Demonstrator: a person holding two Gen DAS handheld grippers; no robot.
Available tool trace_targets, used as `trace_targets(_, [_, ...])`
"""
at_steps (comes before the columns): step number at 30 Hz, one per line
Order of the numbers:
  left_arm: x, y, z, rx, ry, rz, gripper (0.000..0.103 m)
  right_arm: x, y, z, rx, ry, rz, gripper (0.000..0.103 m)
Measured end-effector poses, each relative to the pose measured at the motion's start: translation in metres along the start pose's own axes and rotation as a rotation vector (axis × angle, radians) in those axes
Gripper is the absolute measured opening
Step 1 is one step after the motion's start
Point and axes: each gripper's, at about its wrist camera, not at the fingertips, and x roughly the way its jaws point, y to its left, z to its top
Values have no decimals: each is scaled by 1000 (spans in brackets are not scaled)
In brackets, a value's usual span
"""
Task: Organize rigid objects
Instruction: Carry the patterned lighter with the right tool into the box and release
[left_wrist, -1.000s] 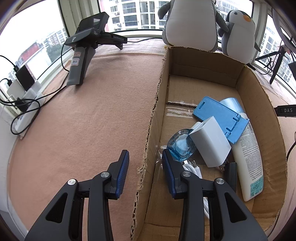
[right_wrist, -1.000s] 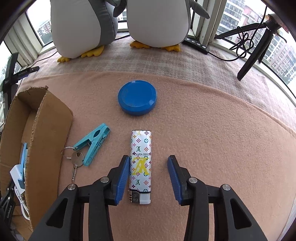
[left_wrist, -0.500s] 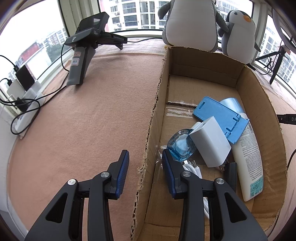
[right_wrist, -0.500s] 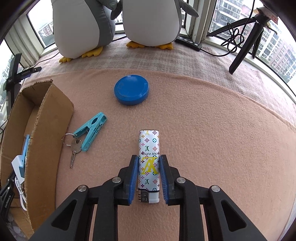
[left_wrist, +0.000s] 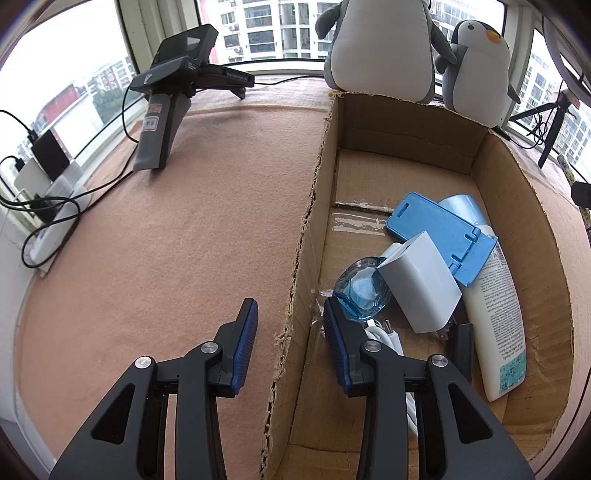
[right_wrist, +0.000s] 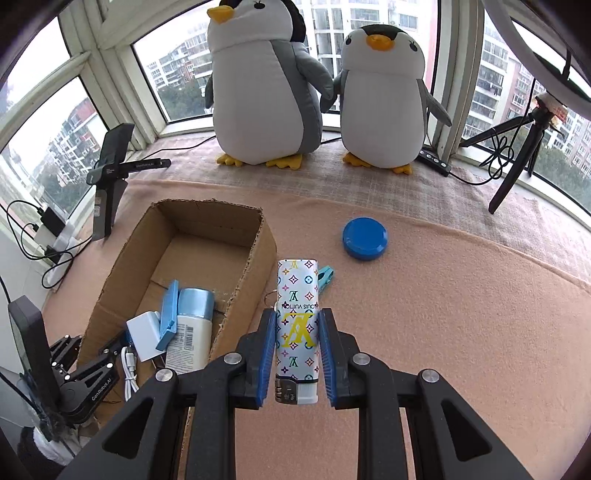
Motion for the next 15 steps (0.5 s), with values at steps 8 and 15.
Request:
trace_targets(8, [0, 0, 0, 1, -1, 0, 36, 2, 55, 0, -94, 1, 76, 21])
trace_targets(15, [0, 0, 0, 1, 0, 0, 36, 16, 85, -5, -144, 33, 91, 21])
